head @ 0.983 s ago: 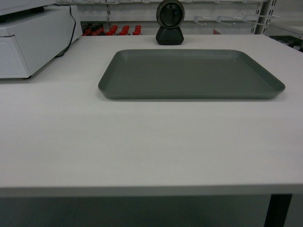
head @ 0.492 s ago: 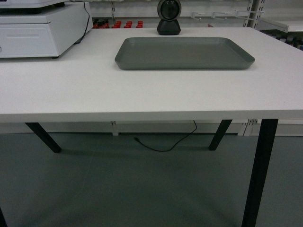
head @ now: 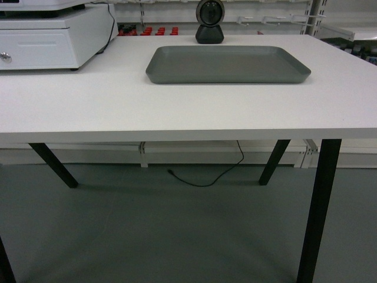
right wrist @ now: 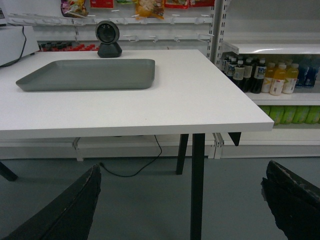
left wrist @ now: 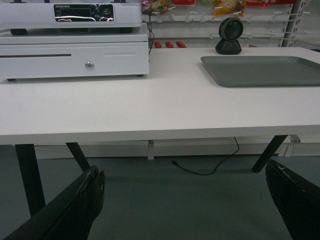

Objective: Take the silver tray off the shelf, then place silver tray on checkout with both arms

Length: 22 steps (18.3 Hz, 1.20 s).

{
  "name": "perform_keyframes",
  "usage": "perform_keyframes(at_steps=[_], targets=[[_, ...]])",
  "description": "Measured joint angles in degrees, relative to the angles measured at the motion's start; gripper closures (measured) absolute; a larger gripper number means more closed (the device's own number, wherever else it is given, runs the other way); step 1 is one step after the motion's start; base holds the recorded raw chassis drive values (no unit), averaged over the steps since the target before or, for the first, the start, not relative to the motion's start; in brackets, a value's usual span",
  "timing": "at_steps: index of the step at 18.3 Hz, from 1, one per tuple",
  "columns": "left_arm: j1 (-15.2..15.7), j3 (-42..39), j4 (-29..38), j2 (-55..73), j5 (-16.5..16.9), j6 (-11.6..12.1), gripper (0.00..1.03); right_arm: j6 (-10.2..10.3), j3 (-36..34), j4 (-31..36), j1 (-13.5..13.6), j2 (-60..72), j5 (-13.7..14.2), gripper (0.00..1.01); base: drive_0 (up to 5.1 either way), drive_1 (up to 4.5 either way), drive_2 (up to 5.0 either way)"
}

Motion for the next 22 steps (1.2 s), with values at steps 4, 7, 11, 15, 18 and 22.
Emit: perform_keyframes(at_steps=[4, 7, 11, 15, 18, 22], targets=[[0.0, 0.0, 0.0, 0.0, 0.0, 0.0, 0.05, 0.0, 0.0, 0.0, 0.0, 0.0, 0.0, 0.03, 0.0, 0.00, 0.0], [0.0, 0.0, 0.0, 0.0, 0.0, 0.0, 0.05, 0.0, 0.0, 0.2, 0.0, 0.0, 0.0, 0.03, 0.0, 0.00, 0.0], [0.0, 0.0, 0.0, 0.0, 0.0, 0.0, 0.05, 0.0, 0.0, 0.1, 0.0, 0.0, 0.0, 0.03, 0.0, 0.00, 0.0], [0.0, 0.0, 0.0, 0.0, 0.0, 0.1, 0.05, 0.0, 0.0, 0.1, 0.0, 0.0, 0.0, 0.03, 0.0, 0.00, 0.0], [0.0, 0.0, 0.0, 0.0, 0.0, 0.1, 0.05, 0.0, 0.0, 0.1, 0.0, 0.0, 0.0, 0.03, 0.0, 0.00, 0.0], [0.0, 0.0, -0.2, 0.0, -0.1, 0.1, 0.05, -0.1, 0.0, 0.0, 0.0, 0.0, 0.0, 0.03, 0.0, 0.00, 0.0]])
